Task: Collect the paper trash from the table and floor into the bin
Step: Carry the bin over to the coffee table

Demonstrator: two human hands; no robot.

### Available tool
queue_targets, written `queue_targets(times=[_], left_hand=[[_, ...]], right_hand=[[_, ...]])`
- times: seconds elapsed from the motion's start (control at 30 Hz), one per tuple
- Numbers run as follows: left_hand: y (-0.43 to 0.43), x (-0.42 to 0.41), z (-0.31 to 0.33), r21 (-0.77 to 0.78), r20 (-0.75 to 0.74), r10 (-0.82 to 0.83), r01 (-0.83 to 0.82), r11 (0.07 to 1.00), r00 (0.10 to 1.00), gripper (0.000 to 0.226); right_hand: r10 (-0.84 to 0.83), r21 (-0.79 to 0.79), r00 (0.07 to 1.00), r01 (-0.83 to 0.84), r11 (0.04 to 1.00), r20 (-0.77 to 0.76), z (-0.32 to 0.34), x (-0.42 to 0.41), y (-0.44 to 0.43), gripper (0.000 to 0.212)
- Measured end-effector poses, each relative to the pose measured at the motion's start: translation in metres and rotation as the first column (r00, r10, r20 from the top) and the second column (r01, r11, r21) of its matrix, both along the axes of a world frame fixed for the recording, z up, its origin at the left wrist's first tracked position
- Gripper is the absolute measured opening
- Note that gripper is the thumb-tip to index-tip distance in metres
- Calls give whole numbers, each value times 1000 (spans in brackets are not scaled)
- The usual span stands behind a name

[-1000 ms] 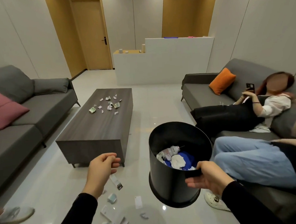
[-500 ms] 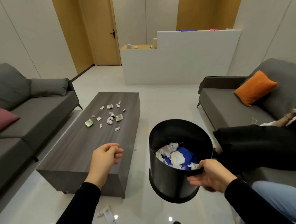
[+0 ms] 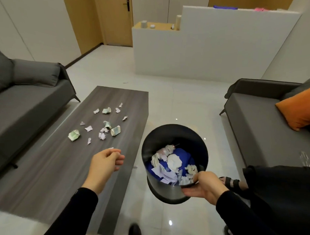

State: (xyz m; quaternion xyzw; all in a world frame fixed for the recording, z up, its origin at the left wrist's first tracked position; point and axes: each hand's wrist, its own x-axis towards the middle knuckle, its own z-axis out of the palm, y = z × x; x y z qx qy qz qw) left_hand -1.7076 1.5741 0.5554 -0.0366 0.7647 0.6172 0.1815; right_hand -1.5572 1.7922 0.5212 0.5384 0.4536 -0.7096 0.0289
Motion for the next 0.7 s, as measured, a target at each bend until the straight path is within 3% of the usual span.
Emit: queue_targets(times=[0.33, 0.57, 0.7], left_hand=[[122, -209, -94, -69, 167, -104, 117, 991, 980, 19], [192, -309, -180, -136, 285, -108, 152, 979, 952, 24], [220, -344, -247, -176, 336, -73, 139, 975, 939, 23]], right_hand=[[-91, -107, 989, 104, 989, 114, -88, -199, 97, 24], [-131, -177, 975, 162, 971, 179, -175, -295, 161, 45], [-80, -200, 975, 123, 972, 209, -240, -339, 193, 45]])
